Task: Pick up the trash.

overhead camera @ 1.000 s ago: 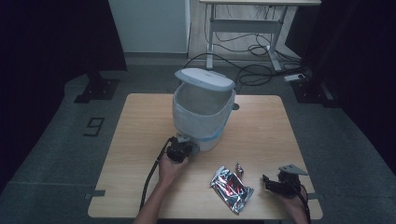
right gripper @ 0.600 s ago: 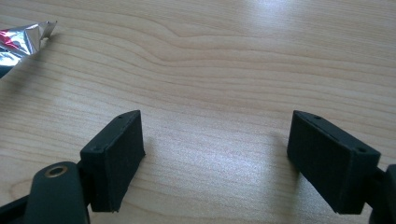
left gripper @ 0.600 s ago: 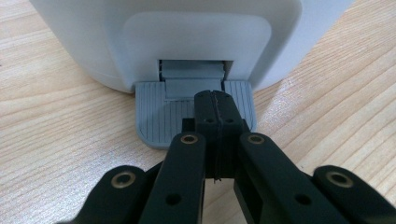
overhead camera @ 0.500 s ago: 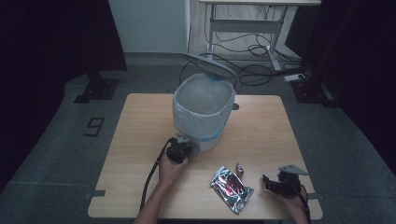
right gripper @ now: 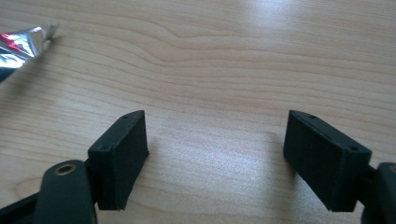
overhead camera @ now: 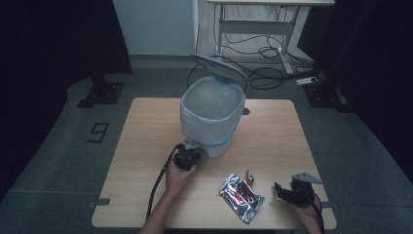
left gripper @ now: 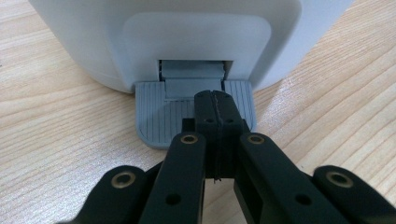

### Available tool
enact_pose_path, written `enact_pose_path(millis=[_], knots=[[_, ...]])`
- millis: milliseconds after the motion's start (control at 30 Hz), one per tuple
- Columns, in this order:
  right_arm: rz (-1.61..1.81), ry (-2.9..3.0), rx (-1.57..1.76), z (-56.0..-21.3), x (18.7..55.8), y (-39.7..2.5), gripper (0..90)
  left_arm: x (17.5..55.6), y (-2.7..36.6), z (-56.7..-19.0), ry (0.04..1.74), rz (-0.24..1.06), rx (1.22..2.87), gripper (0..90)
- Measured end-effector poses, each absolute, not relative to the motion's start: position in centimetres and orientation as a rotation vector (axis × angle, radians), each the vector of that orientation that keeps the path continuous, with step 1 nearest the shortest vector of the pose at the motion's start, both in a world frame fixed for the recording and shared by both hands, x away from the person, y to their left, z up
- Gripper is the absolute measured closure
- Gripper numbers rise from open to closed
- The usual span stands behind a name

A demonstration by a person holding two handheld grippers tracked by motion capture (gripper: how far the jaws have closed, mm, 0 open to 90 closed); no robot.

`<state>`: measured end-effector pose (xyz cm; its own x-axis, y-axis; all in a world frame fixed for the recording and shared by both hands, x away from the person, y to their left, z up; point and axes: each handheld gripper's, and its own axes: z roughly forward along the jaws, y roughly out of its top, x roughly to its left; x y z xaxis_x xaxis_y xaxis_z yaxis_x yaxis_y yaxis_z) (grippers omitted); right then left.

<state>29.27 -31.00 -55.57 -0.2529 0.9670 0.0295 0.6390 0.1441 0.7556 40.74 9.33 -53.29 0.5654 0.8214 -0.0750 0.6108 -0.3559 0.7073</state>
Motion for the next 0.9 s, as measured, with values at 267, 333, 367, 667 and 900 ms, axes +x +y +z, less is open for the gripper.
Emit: enact_pose_path(millis=[267, 333, 367, 667, 900], knots=[[1.016, 1.967, 1.485, -54.3, 28.2, -30.7, 24.4, 40.7, 9.3, -53.3, 1.139, 0.383, 2.094, 90.0], [1.037, 1.965, 1.467, -53.9, 27.9, -30.6, 25.6, 40.8, 9.3, -53.3, 1.14, 0.382, 2.095, 90.0], [1.051, 1.964, 1.461, -53.7, 27.7, -30.6, 26.0, 40.7, 9.3, -53.3, 1.14, 0.383, 2.095, 90.0], [1.176, 1.993, 1.39, -52.3, 26.6, -29.9, 29.3, 40.8, 9.1, -53.1, 1.146, 0.388, 2.115, 90.0], [1.262, 2.029, 1.348, -51.4, 25.7, -28.9, 31.1, 40.8, 9.0, -53.0, 1.147, 0.394, 2.122, 90.0]])
